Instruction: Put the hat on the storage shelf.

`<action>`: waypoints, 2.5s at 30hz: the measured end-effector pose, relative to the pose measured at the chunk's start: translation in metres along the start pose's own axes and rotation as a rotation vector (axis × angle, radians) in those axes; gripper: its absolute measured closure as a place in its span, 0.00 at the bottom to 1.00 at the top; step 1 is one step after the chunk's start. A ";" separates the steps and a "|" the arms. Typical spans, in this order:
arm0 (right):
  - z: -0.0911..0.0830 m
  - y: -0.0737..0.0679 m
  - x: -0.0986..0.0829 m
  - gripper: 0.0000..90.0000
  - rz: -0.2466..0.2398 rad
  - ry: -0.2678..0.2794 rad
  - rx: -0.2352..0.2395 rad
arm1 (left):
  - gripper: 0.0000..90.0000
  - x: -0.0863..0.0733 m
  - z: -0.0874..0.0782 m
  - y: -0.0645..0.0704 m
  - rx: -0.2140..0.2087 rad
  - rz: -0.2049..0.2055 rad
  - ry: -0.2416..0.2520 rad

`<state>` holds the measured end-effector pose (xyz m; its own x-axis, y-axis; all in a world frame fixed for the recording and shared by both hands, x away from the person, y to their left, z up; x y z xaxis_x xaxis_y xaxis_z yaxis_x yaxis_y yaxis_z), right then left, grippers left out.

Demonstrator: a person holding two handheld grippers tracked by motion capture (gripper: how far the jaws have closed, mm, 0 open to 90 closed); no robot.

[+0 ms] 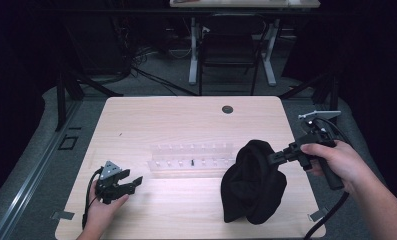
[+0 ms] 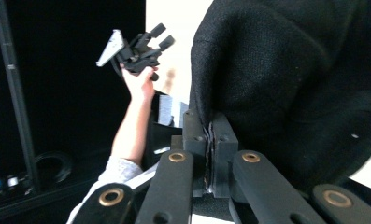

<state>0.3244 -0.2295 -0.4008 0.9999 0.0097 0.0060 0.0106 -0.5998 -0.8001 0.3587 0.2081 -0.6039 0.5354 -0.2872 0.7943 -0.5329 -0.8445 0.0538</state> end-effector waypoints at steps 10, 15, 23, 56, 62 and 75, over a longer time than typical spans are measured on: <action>0.004 -0.017 0.003 0.98 -0.030 0.004 0.077 | 0.45 0.000 0.000 0.000 0.000 -0.004 -0.003; -0.002 -0.028 0.005 0.98 -0.050 0.027 0.107 | 0.45 0.000 0.000 0.000 -0.001 -0.004 -0.005; -0.011 -0.046 0.010 0.98 -0.080 0.052 0.138 | 0.45 -0.001 0.000 -0.001 0.000 -0.005 -0.009; -0.015 -0.095 0.045 0.98 -0.122 0.123 0.200 | 0.45 0.000 0.000 0.000 -0.006 -0.006 0.000; -0.008 -0.100 0.055 0.98 -0.131 0.126 0.192 | 0.45 0.001 0.000 0.000 -0.007 -0.005 0.005; 0.013 -0.111 0.082 0.98 -0.136 0.138 0.184 | 0.45 0.002 0.001 0.001 -0.012 0.000 0.008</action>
<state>0.4051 -0.1513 -0.3195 0.9807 -0.0366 0.1921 0.1561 -0.4448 -0.8819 0.3597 0.2065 -0.6027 0.5304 -0.2835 0.7989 -0.5404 -0.8392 0.0610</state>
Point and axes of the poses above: each handheld gripper's, and its own axes: z roughly forward along the jaws, x roughly out of its top, y roughly to its right, the point moved 8 cm from there along z, roughly forward along the jaws, and after that the axes turned 2 degrees about z, right-handed, at the moved point
